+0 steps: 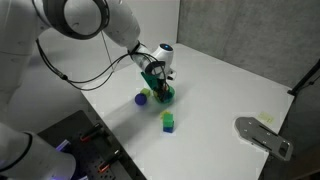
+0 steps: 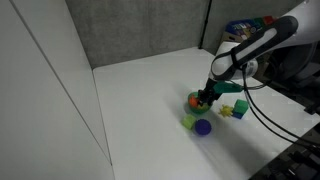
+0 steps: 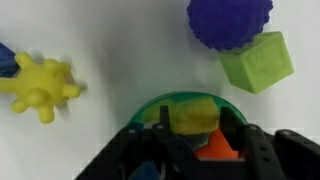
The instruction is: Remove the yellow toy dog from the green bowl and put it on the table.
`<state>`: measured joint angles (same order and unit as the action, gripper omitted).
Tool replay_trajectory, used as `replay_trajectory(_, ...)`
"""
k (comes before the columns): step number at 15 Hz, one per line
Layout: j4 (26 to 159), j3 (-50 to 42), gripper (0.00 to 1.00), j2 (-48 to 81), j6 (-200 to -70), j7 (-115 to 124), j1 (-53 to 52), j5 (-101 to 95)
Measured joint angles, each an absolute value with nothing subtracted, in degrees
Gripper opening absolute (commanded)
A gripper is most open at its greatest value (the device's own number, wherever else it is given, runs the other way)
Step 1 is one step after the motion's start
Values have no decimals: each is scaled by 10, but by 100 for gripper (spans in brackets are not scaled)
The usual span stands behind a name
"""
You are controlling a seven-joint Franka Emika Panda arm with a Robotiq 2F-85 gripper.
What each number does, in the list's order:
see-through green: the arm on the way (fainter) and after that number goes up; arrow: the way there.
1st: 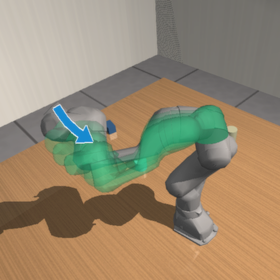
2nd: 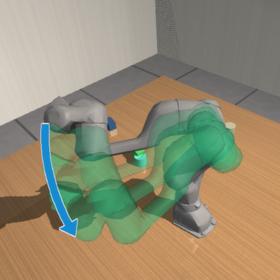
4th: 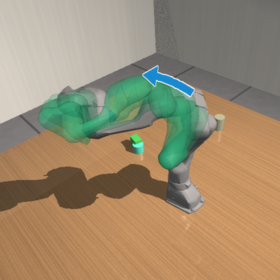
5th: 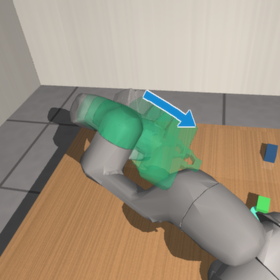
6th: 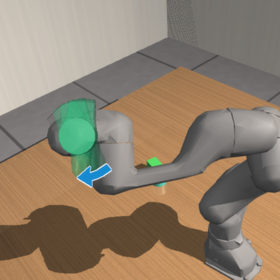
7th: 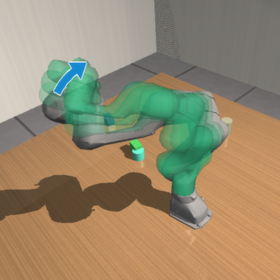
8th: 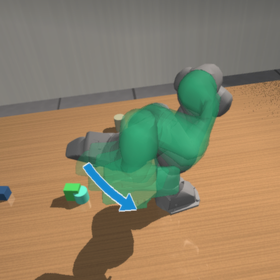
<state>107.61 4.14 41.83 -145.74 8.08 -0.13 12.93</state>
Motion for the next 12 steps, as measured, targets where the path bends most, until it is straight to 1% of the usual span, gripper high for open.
replay_trajectory(1, 1076, 43, 19, 419, -1457, 81, -1, 129)
replay_trajectory(2, 1076, 43, 13, 419, -1457, 81, -1, 129)
replay_trajectory(3, 1075, 44, 12, 419, -1457, 81, -2, 129)
replay_trajectory(4, 1075, 44, 6, 419, -1457, 81, -2, 129)
replay_trajectory(6, 1073, 44, 6, 418, -1457, 81, -1, 130)
replay_trajectory(7, 1072, 45, 3, 417, -1457, 81, 1, 132)
replay_trajectory(8, 1071, 48, 5, 415, -1457, 80, 2, 138)
replay_trajectory(9, 1071, 51, 3, 411, -1457, 79, 5, 144)
replay_trajectory(10, 1071, 55, 5, 405, -1457, 77, 8, 150)
replay_trajectory(12, 1072, 63, 5, 388, -1457, 73, 14, 164)
